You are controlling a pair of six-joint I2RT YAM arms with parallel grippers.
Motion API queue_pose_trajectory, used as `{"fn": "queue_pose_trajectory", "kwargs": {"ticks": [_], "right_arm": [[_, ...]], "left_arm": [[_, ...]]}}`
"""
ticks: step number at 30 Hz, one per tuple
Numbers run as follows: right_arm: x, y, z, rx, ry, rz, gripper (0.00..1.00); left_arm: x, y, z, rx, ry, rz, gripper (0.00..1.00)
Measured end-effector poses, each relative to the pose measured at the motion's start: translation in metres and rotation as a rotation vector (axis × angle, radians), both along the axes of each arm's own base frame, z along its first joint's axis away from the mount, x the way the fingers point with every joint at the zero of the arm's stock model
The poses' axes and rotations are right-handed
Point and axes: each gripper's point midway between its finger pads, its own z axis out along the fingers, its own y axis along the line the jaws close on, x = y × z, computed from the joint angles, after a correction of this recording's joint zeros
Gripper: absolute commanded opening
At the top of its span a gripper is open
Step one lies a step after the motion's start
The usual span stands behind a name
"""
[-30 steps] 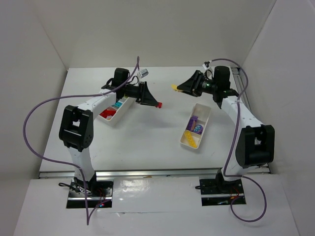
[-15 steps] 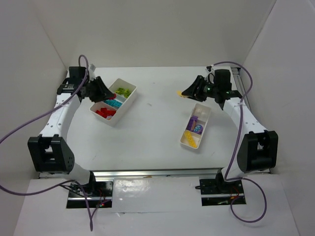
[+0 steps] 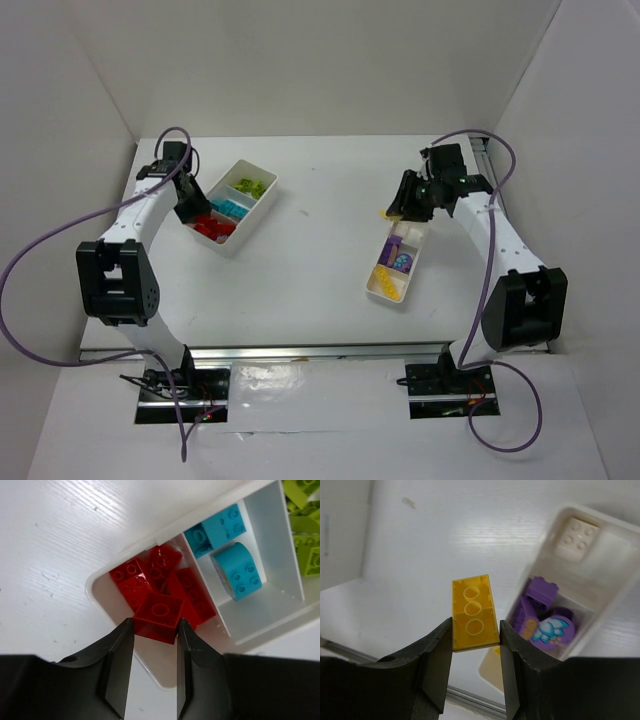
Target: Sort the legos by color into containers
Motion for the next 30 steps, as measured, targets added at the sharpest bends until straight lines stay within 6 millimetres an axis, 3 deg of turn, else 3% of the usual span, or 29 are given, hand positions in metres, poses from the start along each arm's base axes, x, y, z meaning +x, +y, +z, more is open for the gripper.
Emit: {"fn": "queue_pose_trajectory", "kwargs": {"ticks": [3,4,6,7,8,9,10,20,25,30], "right_arm": [[-0.014,-0.015,-0.011,-0.075,0.063,-0.035,0.13],[-0.018,-0.018,-0.013,-0.091,0.072,-0.042,0.13],[-0.035,-0.024,-0.019,-0.116,0.093,-0.051,0.13],[-0.044,-0.025,-0.021,-0.123,0.107,-0.053,0.13],[-0.052,-0.026,-0.024,-0.128,0.121,-0.051,0.13],[-0.059,-0.026,-0.025,-0.131,0.129,-0.05,0.13],[-0.065,-0.025,-0.027,-0.134,0.136,-0.046,0.13],[-0.094,-0.009,-0.051,-0.188,0.2,0.004,0.14],[-0.114,-0.006,-0.072,-0.228,0.257,0.034,0.16],[-0.121,-0.006,-0.083,-0.236,0.281,0.026,0.19]], "left_arm": [[-0.002,0.006,-0.009,0.029,0.03,0.028,0.04],[-0.002,0.007,-0.011,0.039,0.036,0.034,0.1],[-0.002,0.009,-0.017,0.067,0.064,0.043,0.32],[-0.001,0.009,-0.019,0.078,0.073,0.05,0.37],[0.001,0.008,-0.02,0.089,0.082,0.052,0.53],[0.002,0.007,-0.022,0.1,0.089,0.052,0.82],[0.002,0.006,-0.023,0.112,0.098,0.046,0.89],[0.009,-0.019,-0.006,0.139,0.067,0.011,0.93],[0.022,-0.037,0.022,0.132,-0.017,-0.024,0.93],[0.027,-0.052,0.046,0.123,-0.081,-0.052,0.93]]}}
